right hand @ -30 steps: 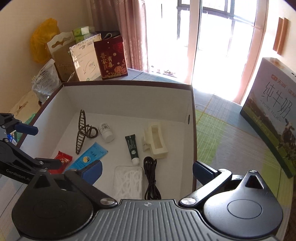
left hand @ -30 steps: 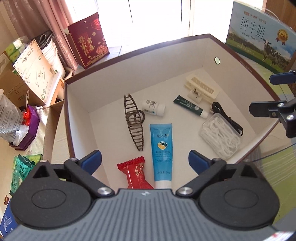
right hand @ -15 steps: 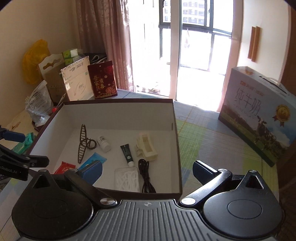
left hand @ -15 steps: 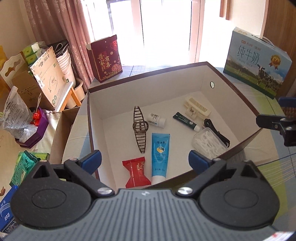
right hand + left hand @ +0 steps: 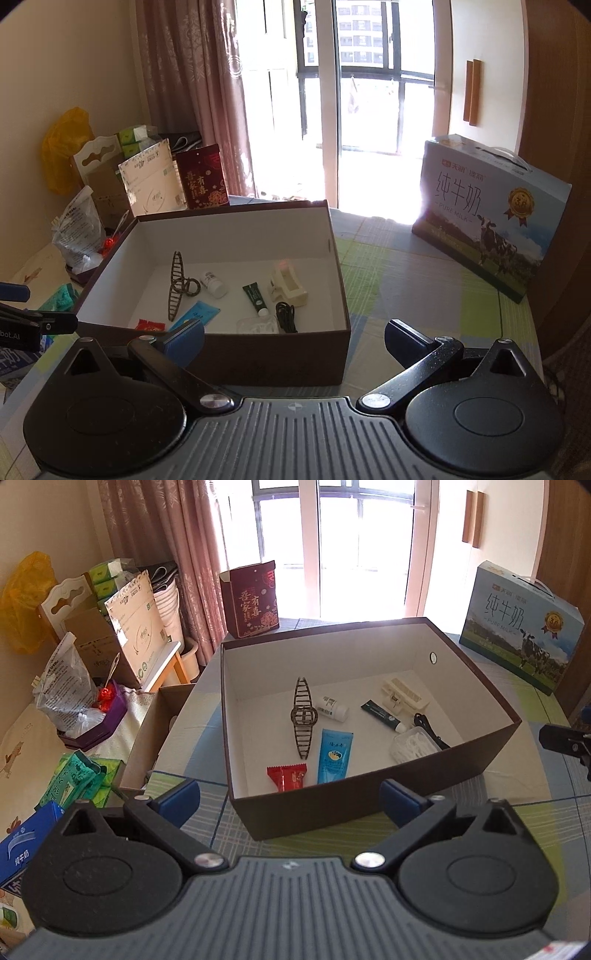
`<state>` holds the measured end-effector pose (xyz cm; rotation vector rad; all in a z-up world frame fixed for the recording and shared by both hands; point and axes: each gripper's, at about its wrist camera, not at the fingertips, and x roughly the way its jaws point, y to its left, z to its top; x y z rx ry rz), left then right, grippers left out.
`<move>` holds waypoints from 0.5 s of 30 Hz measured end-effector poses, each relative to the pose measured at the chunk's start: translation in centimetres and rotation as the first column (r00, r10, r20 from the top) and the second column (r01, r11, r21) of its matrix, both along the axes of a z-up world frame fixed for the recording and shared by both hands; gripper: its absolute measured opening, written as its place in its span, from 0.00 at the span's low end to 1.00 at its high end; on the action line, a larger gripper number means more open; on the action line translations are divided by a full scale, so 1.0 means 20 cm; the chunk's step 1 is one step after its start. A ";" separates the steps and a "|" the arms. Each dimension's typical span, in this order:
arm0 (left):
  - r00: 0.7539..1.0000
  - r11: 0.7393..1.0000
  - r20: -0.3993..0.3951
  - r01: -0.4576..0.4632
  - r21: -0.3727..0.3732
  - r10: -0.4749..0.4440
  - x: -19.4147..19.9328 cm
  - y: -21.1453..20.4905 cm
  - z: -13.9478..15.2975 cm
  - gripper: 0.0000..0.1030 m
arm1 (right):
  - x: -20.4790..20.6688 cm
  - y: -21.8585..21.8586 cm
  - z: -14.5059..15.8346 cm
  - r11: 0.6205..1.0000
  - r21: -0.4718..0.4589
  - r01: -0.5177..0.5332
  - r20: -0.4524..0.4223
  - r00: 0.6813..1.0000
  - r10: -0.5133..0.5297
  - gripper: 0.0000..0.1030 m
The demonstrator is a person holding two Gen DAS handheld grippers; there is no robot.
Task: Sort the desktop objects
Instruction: 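Withdraw both tools from the box back over the table items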
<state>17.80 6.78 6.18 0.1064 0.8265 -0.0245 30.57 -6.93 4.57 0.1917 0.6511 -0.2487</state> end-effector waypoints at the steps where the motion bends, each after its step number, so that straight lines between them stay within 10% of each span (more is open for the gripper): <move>1: 1.000 1.000 -0.002 -0.005 -0.001 0.005 -0.02 0.00 0.00 0.99 | -0.01 0.01 0.00 1.000 0.000 0.004 0.001 1.000 -0.004 0.98; 15: 0.998 1.000 -0.057 0.024 0.009 -0.024 -0.16 -0.01 -0.10 0.99 | -0.18 0.13 -0.11 1.000 0.013 0.005 -0.056 0.998 -0.004 0.98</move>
